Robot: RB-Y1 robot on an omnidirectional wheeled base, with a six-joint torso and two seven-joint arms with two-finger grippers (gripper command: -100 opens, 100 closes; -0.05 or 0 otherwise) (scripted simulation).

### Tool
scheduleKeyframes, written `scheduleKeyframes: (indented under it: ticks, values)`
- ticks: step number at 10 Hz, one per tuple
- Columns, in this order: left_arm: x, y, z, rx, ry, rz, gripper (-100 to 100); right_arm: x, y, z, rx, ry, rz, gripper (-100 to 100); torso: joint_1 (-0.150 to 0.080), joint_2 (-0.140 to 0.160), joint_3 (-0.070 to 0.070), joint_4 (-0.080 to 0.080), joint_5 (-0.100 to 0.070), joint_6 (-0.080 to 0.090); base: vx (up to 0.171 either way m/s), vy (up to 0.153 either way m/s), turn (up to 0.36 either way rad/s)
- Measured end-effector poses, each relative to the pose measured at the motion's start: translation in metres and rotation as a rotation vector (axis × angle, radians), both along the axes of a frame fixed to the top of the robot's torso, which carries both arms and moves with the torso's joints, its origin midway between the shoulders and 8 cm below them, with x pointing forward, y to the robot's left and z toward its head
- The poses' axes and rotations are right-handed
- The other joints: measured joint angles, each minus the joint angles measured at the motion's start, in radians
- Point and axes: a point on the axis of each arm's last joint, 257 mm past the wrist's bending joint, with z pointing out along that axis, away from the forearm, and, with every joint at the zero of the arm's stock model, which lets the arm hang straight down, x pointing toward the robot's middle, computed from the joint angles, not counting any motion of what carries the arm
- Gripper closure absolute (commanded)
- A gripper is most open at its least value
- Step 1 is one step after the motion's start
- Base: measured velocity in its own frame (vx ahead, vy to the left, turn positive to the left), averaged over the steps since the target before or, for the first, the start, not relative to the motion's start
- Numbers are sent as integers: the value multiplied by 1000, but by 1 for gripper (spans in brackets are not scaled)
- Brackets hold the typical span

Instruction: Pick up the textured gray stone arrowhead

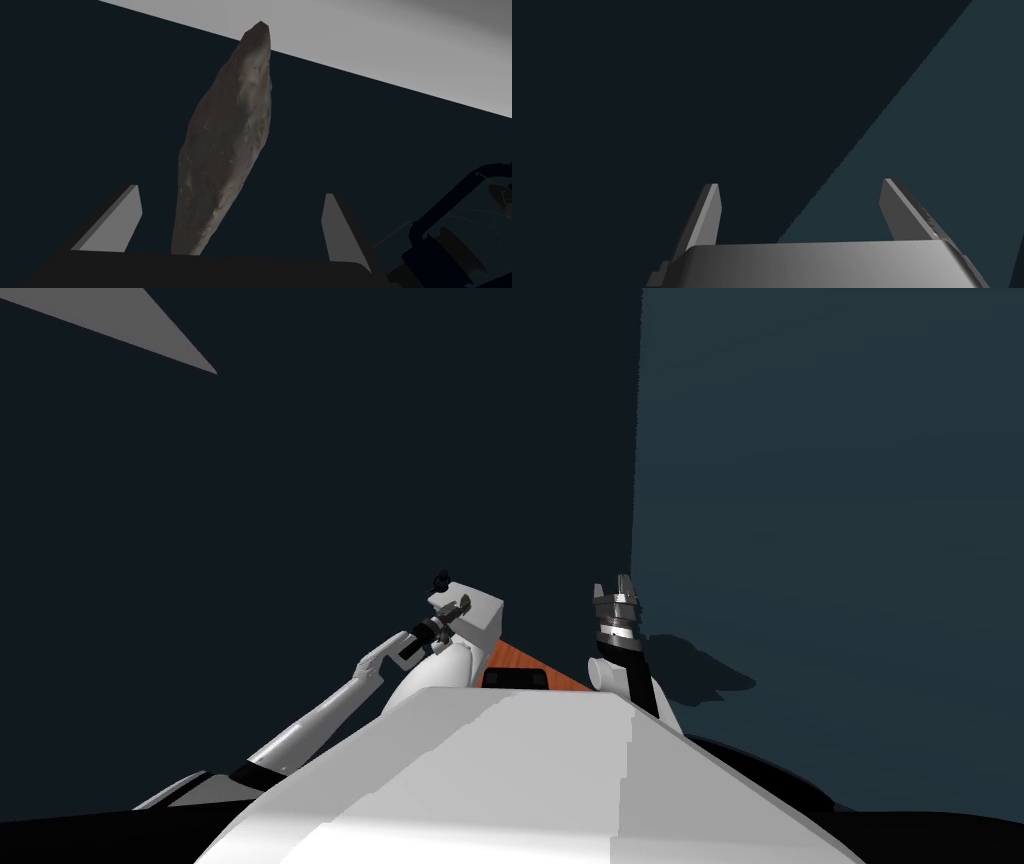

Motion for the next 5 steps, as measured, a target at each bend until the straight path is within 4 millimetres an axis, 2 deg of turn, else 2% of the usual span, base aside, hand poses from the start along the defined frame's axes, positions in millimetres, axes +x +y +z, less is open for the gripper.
scheduleKeyframes:
  ticks: [2,5]
  values:
    - [12,-5,4,-8,-19,-31,-100,0,0,0,0,0,0,0,-3,1,1,0,-1,0,-35,-45,17]
    - [20,11,-10,5,3,-5,-100,0,0,0,0,0,0,0,1,-1,0,0,0,0,-15,-18,19]
